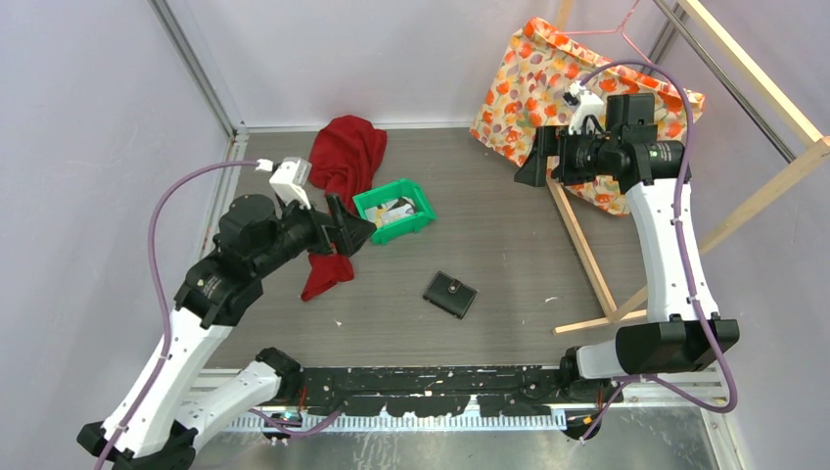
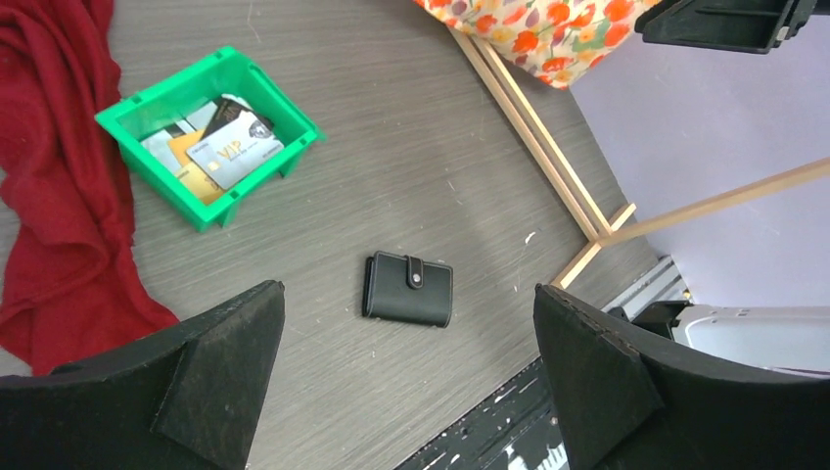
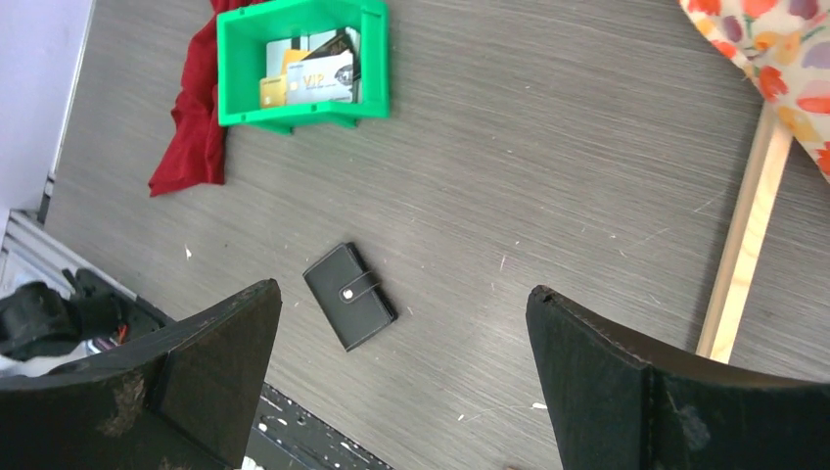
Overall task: Put the credit cards into the card holder
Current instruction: Reset both arms
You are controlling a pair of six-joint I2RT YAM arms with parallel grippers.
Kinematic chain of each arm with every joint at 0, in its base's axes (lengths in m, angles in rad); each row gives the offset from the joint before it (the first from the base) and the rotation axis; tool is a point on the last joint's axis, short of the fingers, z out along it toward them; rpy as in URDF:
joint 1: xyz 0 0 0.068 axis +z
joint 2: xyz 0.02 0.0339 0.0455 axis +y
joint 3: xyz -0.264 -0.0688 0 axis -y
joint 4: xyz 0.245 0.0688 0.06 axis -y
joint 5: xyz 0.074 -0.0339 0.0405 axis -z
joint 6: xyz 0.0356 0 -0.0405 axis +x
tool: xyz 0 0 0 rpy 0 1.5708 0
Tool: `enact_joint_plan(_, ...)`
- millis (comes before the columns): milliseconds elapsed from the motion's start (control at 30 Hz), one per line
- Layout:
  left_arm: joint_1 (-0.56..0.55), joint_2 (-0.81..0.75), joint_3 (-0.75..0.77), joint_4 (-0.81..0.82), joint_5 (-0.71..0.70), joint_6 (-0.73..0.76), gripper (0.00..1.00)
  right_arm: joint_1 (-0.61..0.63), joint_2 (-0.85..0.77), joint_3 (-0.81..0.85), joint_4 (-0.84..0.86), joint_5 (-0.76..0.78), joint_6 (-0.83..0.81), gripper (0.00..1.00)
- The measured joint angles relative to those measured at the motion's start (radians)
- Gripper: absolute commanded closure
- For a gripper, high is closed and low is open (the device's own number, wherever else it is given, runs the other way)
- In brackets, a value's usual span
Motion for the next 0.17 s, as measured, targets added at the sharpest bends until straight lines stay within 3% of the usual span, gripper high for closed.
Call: enact_joint_plan(167,0.000,-0.027,0.000,-0.001,-0.018,0.005,0.00,-0.006,-0.001,0.022,0.014,0.032,0.038,0.00)
